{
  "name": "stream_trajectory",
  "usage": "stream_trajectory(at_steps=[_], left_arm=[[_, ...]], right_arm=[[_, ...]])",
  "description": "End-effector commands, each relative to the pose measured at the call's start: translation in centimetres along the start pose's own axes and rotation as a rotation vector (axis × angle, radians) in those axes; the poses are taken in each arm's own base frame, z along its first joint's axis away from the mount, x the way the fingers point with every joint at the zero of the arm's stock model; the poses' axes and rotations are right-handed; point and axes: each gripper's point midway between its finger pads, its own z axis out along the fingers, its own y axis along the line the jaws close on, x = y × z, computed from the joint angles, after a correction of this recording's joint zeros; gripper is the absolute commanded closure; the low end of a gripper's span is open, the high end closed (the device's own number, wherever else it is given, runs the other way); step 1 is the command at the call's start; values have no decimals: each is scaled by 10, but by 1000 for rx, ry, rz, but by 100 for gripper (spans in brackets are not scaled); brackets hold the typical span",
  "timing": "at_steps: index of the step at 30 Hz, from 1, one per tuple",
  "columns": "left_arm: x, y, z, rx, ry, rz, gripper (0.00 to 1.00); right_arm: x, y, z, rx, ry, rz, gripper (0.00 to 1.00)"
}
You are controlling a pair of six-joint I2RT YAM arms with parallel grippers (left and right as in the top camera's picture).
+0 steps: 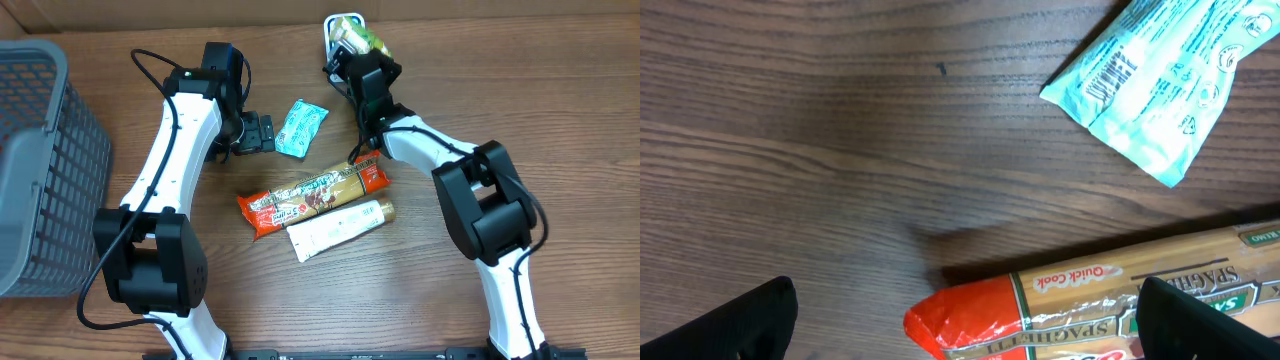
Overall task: Scan the item barcode
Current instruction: 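Hold the bottle's barcode in front of the white scanner, then move the bottle away and set it at the table's right edge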
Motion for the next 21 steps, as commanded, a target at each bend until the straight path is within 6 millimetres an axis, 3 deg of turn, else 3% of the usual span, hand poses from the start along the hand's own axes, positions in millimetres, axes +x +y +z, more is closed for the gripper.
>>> stream_trajectory(at_steps=[1,4,7,10,13,15,18,20,21], left_arm=[[-1,3,1,-9,-2,-3,0],[-1,3,1,-9,-2,-3,1],[-1,3,1,-9,-2,-3,0],[-1,3,1,-9,-2,-3,1],[-1,3,1,-9,-3,-3,0],[-1,3,1,-9,-3,-3,0],[-1,3,1,-9,-2,-3,0],[-1,3,1,-9,-3,-3,0],[-1,3,1,-9,-2,-3,0]], right_arm=[[-65,-97,-67,32,-192,233,96],[-78,-115,-108,-82,-247,343,96],[-91,-137,-162,-235,-316,543,96],[-83,-163,-207,-357,-313,806,96],[-48,-188,-232,-360,-213,1006,96],[-14,-198,-239,-344,-109,1093,96],[47,-195,-236,-312,111,1228,96],[104,-185,-229,-251,329,1327,96],[122,-181,-226,-228,395,1335,96]])
